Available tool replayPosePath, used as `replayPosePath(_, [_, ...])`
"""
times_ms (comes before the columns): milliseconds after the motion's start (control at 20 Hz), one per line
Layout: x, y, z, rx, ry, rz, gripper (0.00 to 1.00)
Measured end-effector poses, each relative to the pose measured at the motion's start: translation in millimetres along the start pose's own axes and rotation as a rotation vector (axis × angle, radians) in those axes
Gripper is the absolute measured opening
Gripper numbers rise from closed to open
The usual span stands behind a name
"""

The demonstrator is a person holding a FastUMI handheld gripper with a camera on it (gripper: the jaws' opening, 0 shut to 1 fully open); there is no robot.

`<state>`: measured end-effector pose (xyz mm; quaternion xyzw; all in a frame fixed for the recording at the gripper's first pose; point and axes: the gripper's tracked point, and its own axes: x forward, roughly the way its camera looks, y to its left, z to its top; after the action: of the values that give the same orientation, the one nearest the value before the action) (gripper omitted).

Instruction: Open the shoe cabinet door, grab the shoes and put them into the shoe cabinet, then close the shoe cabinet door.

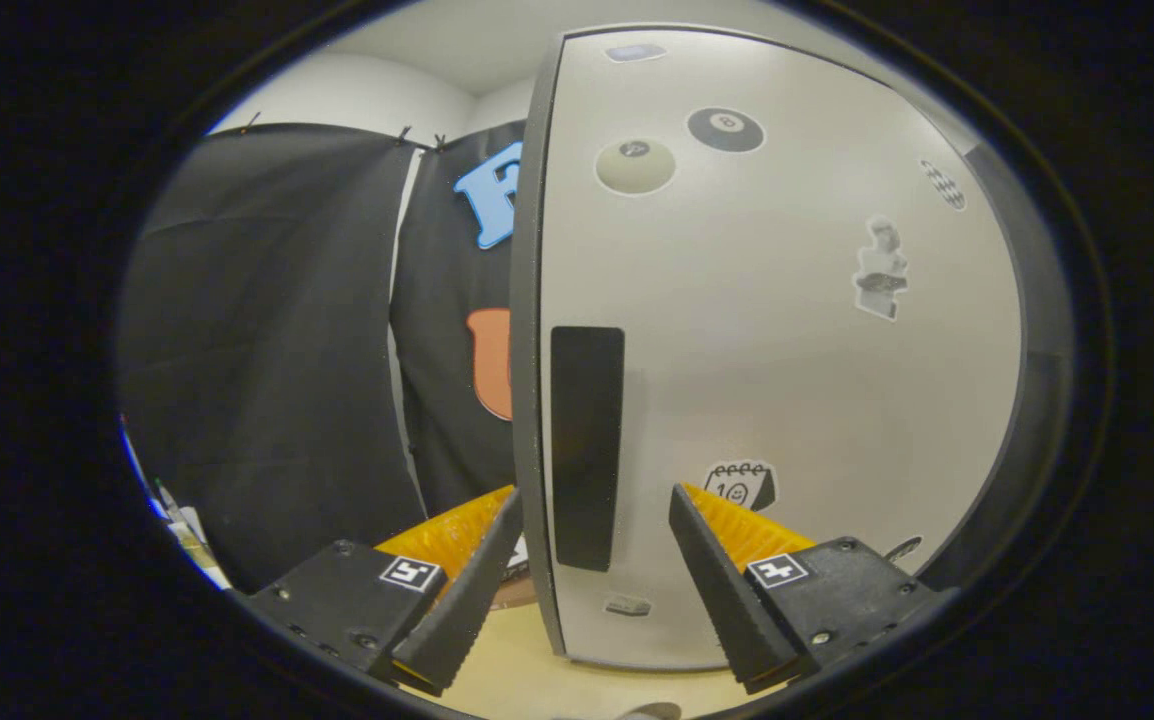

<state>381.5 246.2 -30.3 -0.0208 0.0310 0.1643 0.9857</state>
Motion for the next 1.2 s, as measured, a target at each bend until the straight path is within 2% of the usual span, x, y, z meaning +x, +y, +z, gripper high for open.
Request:
replayPosePath(100, [8.0, 5.6, 1.2, 0.01, 0.006, 0.002, 0.91])
replayPosePath(250, [10.6, 8.9, 5.2, 0.002, 0.001, -0.043, 0.82])
replayPosePath(300, [13.5, 8.5, 5.2, -0.003, -0.002, -0.062, 0.73])
replayPosePath(400, [13.7, 5.0, 6.6, 0.02, -0.011, -0.106, 0.61])
replayPosePath(550, [13.0, 5.1, 6.5, 0.055, -0.015, -0.115, 0.41])
replayPosePath(650, [13.2, 3.3, 5.3, 0.049, -0.005, -0.117, 0.39])
replayPosePath(950, [0.8, 4.9, 2.0, 0.035, 0.022, -0.054, 0.33])
replayPosePath(1200, [-49.4, 7.3, -1.1, 0.039, 0.029, -0.023, 0.31])
